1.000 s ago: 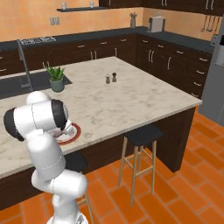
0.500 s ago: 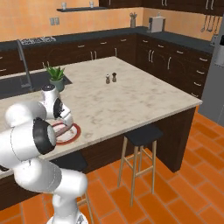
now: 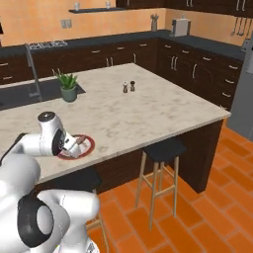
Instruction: Place one bun and one sausage from the bowl on each plate.
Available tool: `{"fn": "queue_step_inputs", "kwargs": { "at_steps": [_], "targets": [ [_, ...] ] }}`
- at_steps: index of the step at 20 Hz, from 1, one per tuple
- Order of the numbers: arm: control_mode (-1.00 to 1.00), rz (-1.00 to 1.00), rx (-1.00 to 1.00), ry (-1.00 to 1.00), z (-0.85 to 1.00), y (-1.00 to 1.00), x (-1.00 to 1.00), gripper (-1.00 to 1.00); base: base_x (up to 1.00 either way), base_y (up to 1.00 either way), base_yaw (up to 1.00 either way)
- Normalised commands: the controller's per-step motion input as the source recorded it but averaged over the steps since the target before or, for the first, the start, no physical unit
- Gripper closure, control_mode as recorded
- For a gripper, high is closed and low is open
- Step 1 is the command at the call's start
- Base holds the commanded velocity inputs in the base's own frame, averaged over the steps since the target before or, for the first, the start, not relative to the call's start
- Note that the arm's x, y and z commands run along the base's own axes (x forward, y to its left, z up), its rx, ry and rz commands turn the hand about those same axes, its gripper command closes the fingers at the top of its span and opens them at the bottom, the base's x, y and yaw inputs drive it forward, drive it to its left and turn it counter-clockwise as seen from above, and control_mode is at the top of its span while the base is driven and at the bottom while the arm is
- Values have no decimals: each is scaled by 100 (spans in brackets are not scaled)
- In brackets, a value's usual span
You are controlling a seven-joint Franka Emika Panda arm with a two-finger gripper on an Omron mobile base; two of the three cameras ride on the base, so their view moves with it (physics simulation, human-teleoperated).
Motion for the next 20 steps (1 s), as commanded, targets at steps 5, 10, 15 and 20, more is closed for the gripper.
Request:
{"fn": "queue_step_inputs", "kwargs": {
  "at_steps": [5, 10, 15, 20],
  "targets": [
    [100, 0, 0, 0, 0, 0, 0, -100, -100, 2, 55],
    [100, 0, 0, 0, 0, 0, 0, -100, -77, 47, 63],
    [100, 0, 0, 0, 0, 0, 0, -100, -14, 96, 43],
    [100, 0, 0, 0, 0, 0, 0, -100, 49, 100, -4]
  ]
}}
